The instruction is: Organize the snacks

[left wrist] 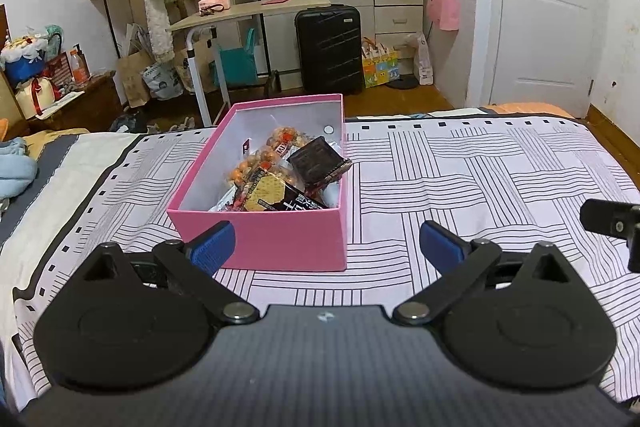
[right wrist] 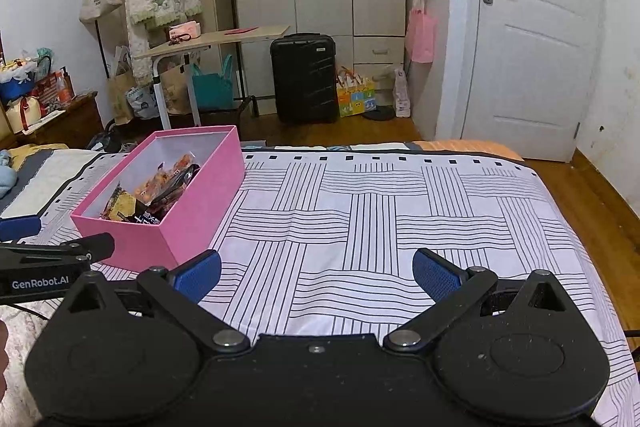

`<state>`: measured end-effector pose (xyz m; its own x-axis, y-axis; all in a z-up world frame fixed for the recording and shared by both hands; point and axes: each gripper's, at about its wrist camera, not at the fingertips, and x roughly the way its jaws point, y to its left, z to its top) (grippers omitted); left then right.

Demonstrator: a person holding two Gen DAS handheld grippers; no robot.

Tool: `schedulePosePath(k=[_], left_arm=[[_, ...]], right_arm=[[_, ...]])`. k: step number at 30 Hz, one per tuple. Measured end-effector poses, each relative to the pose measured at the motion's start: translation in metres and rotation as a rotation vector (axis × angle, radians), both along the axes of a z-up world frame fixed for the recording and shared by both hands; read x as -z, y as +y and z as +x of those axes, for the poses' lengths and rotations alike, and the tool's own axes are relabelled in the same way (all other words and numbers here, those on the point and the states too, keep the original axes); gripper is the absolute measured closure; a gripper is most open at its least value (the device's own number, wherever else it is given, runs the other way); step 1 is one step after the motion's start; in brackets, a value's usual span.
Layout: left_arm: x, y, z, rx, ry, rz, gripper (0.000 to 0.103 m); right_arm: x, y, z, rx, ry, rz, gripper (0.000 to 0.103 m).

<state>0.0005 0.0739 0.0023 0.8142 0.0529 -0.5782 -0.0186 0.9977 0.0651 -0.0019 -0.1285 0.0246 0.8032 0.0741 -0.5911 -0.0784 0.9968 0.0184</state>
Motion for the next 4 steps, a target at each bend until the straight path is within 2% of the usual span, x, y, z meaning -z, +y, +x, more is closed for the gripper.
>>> schedulePosePath(k=[4], left_arm=[[0.0,0.0006,-0.0006,-0.003,-0.004,0.002,0.003]], right_arm=[[-0.0001,0.0002,-0.0003,0.001,0.0,0.0,0.0]])
